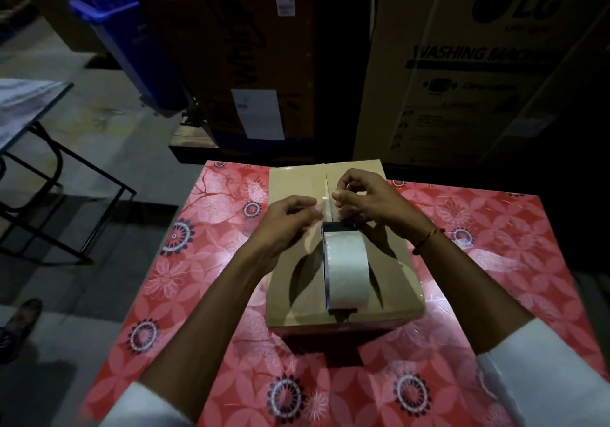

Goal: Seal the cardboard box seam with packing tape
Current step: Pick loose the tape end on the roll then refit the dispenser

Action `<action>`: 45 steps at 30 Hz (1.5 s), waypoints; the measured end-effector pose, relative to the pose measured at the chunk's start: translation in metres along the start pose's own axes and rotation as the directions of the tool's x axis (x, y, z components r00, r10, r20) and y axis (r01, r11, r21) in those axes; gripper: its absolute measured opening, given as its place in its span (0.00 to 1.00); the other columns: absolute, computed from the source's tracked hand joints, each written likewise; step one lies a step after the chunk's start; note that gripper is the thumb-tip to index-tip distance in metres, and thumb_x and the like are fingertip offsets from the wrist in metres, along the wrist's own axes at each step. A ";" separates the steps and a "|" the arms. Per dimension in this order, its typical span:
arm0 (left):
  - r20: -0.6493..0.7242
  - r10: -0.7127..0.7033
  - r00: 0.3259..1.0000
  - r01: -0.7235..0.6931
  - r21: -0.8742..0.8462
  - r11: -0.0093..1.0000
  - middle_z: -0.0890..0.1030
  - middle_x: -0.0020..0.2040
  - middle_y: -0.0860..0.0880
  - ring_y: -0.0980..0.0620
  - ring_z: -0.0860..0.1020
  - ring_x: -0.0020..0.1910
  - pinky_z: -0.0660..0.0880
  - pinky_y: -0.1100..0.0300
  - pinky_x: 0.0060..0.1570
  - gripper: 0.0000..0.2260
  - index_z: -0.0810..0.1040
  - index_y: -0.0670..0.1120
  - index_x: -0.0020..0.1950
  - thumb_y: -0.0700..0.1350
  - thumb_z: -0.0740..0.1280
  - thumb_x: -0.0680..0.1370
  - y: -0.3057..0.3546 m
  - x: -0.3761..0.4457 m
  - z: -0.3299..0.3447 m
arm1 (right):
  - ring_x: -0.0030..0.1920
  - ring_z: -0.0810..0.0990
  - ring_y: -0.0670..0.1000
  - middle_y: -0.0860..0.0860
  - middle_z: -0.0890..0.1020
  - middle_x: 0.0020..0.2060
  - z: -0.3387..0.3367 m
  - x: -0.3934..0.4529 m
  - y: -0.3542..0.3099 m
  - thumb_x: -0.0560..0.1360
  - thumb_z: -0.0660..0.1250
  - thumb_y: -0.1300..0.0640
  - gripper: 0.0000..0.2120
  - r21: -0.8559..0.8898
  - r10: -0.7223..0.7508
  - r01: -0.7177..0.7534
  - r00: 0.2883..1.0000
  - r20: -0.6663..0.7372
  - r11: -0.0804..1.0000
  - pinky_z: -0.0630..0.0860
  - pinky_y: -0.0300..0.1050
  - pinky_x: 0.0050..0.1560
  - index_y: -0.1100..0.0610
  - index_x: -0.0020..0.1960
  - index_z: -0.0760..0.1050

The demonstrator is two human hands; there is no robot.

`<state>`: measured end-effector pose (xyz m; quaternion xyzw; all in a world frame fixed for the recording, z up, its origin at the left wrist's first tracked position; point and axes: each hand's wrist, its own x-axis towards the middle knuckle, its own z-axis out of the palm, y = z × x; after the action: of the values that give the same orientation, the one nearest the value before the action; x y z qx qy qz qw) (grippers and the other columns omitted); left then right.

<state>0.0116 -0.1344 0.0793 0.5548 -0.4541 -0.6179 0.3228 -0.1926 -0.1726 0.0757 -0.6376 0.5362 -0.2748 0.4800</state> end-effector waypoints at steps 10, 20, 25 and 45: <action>-0.110 0.116 0.987 -0.109 0.071 0.992 0.80 0.39 0.46 0.61 0.78 0.30 0.74 0.59 0.39 0.06 0.80 0.38 0.51 0.39 0.67 0.81 -0.004 0.031 0.021 | 0.49 0.88 0.61 0.59 0.84 0.47 -0.013 0.012 -0.003 0.79 0.71 0.57 0.08 0.154 0.121 -0.141 0.984 0.132 0.978 0.81 0.41 0.37 0.58 0.54 0.75; -0.168 0.068 0.984 -0.065 0.020 0.998 0.81 0.39 0.46 0.60 0.76 0.30 0.74 0.63 0.37 0.04 0.81 0.41 0.47 0.39 0.68 0.80 -0.007 0.039 0.021 | 0.49 0.84 0.58 0.58 0.84 0.48 -0.036 0.004 0.019 0.74 0.74 0.60 0.12 0.406 0.145 -0.213 0.971 0.191 0.889 0.83 0.55 0.56 0.61 0.56 0.80; -0.184 0.067 0.981 -0.066 0.014 0.998 0.81 0.39 0.46 0.57 0.76 0.33 0.74 0.62 0.38 0.04 0.81 0.40 0.48 0.39 0.68 0.80 -0.008 0.041 0.023 | 0.40 0.79 0.50 0.59 0.81 0.41 -0.015 -0.013 0.024 0.78 0.72 0.61 0.06 0.291 0.137 -0.147 0.989 0.056 0.945 0.79 0.39 0.42 0.63 0.52 0.82; 0.128 -0.091 0.988 0.104 -0.102 0.989 0.80 0.41 0.43 0.54 0.75 0.35 0.76 0.60 0.43 0.04 0.80 0.39 0.47 0.39 0.72 0.76 0.010 0.042 -0.003 | 0.31 0.77 0.48 0.53 0.83 0.34 -0.007 -0.009 0.007 0.78 0.69 0.67 0.05 0.306 0.216 -0.209 0.976 0.012 0.929 0.76 0.40 0.30 0.60 0.45 0.81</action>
<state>0.0063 -0.1772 0.0722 0.5188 -0.4112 -0.6898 0.2931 -0.2041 -0.1660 0.0739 -0.4909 0.5583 -0.3079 0.5937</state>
